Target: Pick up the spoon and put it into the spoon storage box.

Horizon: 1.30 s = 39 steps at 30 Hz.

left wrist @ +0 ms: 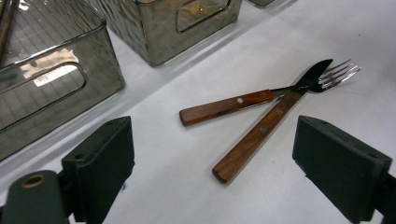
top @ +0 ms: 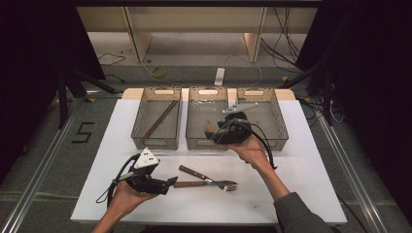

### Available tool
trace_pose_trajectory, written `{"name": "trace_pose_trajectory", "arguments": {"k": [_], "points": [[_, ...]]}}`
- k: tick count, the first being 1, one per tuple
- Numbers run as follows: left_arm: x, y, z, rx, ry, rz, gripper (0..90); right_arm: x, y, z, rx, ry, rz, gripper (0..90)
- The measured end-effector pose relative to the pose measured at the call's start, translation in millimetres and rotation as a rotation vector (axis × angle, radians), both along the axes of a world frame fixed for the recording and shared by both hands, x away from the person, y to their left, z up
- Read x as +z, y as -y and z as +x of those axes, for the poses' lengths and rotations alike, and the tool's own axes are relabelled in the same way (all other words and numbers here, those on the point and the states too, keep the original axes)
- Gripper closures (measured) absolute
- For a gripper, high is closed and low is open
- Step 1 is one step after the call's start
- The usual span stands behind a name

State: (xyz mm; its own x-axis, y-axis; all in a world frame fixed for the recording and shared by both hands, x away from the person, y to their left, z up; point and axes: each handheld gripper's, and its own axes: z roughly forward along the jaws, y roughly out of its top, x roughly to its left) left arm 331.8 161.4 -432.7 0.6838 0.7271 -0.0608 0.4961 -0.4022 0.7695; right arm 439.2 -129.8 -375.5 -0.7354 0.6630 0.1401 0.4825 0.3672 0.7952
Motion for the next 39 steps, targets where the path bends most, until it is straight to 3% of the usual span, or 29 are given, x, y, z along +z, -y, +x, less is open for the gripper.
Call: {"name": "trace_pose_trajectory", "arguments": {"k": [5,8,13,20,27,39], "points": [[-1.2,1.7,0.3,-0.01,-0.013,0.017,12.2,-5.3,7.3,-20.2,0.027,0.014,0.026,33.1],[-2.4,3.6,-0.1,-0.017,-0.023,0.033,12.2,-9.2,11.9,-30.2,0.04,0.007,0.009,32.9],[-3.9,6.1,-0.5,-0.029,-0.035,0.053,12.2,-16.8,27.0,-44.5,0.046,-0.006,0.032,32.1],[-4.9,7.8,-0.6,-0.046,-0.047,0.072,12.1,-22.0,39.7,-59.5,0.052,-0.01,0.04,31.7],[-8.0,12.9,-0.4,-0.055,-0.069,0.13,12.1,-26.3,53.8,-71.8,0.046,-0.028,0.052,31.4],[-12.4,33.5,4.2,-0.127,-0.108,0.213,12.5,-40.3,71.5,-89.0,0.03,-0.037,0.049,30.3]]}}
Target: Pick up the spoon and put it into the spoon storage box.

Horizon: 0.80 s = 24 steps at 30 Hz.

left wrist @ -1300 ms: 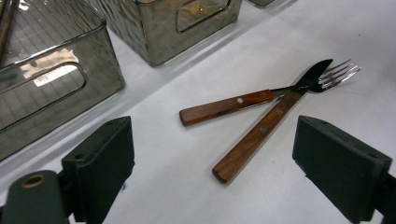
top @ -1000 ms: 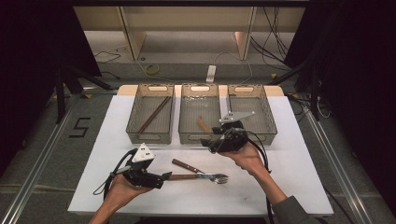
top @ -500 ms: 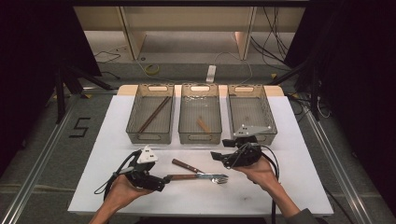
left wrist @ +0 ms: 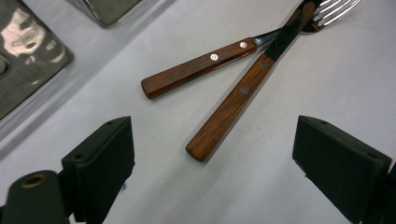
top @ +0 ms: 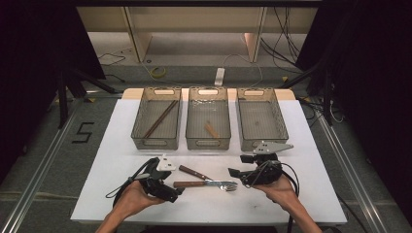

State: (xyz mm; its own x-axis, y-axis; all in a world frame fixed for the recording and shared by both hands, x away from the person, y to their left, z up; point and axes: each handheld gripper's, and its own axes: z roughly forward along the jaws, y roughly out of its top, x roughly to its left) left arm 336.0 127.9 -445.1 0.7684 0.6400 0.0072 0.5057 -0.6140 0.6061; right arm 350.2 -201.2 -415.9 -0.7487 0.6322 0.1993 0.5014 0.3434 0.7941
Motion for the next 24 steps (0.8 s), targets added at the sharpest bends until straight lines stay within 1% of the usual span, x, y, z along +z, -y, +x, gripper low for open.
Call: {"name": "trace_pose_trajectory", "arguments": {"k": [2,4,7,9,10,14,18,24], "points": [[-0.4,1.7,0.6,-0.012,-0.004,0.008,13.7,-1.6,1.7,-2.7,0.002,0.008,-0.001,29.9],[-0.2,2.5,1.4,-0.016,-0.007,0.006,14.2,-3.0,3.6,-5.0,-0.001,0.011,0.0,29.1],[0.2,3.2,2.7,-0.022,-0.013,0.007,15.1,-5.3,6.9,-7.8,-0.008,0.01,0.004,28.1],[0.4,5.0,4.2,-0.03,-0.015,0.017,15.2,-7.1,8.2,-9.1,-0.01,0.009,0.003,27.6],[0.3,6.0,4.6,-0.03,-0.019,0.013,15.3,-7.7,8.9,-10.0,-0.011,0.007,0.001,27.5],[0.2,10.0,9.8,-0.062,-0.038,0.04,15.7,-8.7,11.2,-13.5,-0.009,0.006,-0.006,27.1],[-1.0,12.6,15.5,-0.068,-0.049,0.061,16.1,-9.5,15.7,-16.2,-0.014,0.005,-0.004,26.9],[-0.8,14.5,22.8,-0.071,-0.066,0.072,16.0,-12.5,20.1,-17.5,-0.029,0.007,-0.002,26.3]]}}
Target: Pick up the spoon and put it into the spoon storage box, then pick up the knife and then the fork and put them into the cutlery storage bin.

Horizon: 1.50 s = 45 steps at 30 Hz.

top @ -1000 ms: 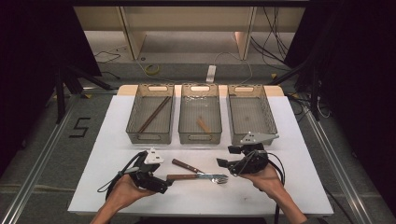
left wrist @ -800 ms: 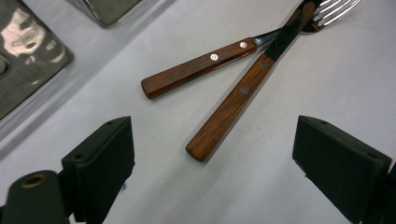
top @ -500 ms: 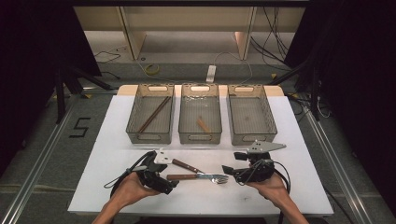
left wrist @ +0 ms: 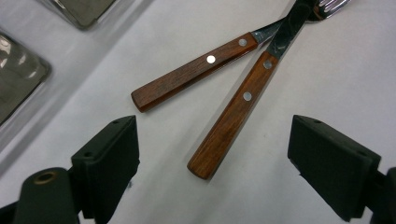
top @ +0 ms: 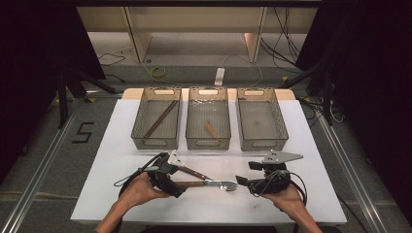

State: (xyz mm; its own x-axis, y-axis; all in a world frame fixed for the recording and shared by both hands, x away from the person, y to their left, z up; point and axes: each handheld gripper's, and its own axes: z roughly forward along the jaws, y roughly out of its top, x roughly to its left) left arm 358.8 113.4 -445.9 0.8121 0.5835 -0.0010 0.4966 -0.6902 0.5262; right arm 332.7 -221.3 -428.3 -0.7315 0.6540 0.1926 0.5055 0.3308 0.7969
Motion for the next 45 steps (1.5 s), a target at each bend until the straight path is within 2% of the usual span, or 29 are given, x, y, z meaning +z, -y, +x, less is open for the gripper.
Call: {"name": "trace_pose_trajectory", "arguments": {"k": [6,13,21,25,29,34,38,43,45], "points": [[-2.1,2.0,4.0,-0.027,-0.034,0.019,16.7,-2.6,-0.4,-0.9,0.004,-0.008,-0.008,25.8],[-1.9,11.1,9.3,-0.051,-0.042,0.048,19.9,-2.5,-0.8,-2.0,0.006,-0.007,-0.011,25.8],[-4.7,15.9,14.4,-0.076,-0.075,0.077,23.7,-2.1,0.5,-2.4,0.003,-0.004,-0.008,25.8],[-5.2,16.5,16.9,-0.081,-0.09,0.078,28.7,-3.3,-0.2,-0.9,0.007,-0.012,-0.01,25.8],[-4.8,22.1,17.6,-0.096,-0.085,0.115,32.0,-3.6,0.4,-0.5,0.006,-0.011,-0.01,25.8],[-5.6,27.6,18.4,-0.115,-0.095,0.12,38.2,-3.4,-1.0,-0.8,0.01,-0.011,-0.008,25.8],[-7.8,28.3,18.6,-0.131,-0.097,0.149,41.4,-4.1,-3.3,-1.6,0.02,-0.011,-0.019,25.8],[-9.9,30.1,18.0,-0.145,-0.111,0.158,47.3,-4.3,-4.7,-0.6,0.024,-0.015,-0.019,25.8],[-11.3,30.6,19.7,-0.161,-0.118,0.175,49.8,-4.9,-5.6,-0.6,0.027,-0.015,-0.024,25.8]]}}
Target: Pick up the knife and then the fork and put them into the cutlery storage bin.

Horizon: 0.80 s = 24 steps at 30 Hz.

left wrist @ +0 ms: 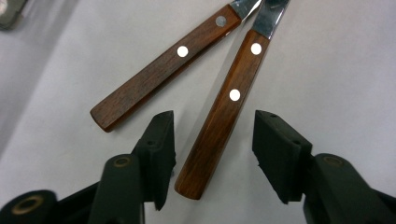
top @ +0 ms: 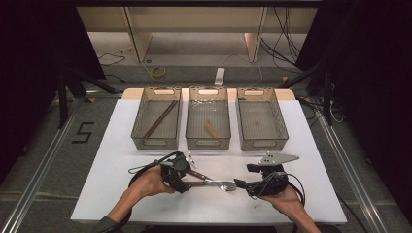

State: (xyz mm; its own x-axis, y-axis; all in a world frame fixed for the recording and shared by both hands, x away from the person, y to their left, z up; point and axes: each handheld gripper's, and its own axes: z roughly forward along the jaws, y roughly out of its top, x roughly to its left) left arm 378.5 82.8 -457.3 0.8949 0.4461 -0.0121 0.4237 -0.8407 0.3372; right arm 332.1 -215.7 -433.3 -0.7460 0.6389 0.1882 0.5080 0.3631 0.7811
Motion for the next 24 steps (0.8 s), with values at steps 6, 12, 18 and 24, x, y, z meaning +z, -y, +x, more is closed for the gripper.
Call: {"name": "trace_pose_trajectory", "arguments": {"k": [6,12,18,24], "points": [[-2.8,3.7,0.5,-0.022,-0.012,0.017,54.7,-0.2,-1.5,0.6,0.004,-0.003,-0.002,25.9],[-3.1,8.4,1.4,-0.039,-0.012,0.039,58.1,-0.7,-2.2,0.3,0.01,-0.003,-0.007,25.9],[-3.4,13.9,1.2,-0.077,-0.018,0.083,61.5,0.0,-3.1,-0.4,0.011,-0.001,-0.01,26.1],[-3.0,15.9,1.1,-0.08,-0.02,0.1,63.4,-0.5,-3.6,-0.2,0.012,-0.004,-0.012,26.2]]}}
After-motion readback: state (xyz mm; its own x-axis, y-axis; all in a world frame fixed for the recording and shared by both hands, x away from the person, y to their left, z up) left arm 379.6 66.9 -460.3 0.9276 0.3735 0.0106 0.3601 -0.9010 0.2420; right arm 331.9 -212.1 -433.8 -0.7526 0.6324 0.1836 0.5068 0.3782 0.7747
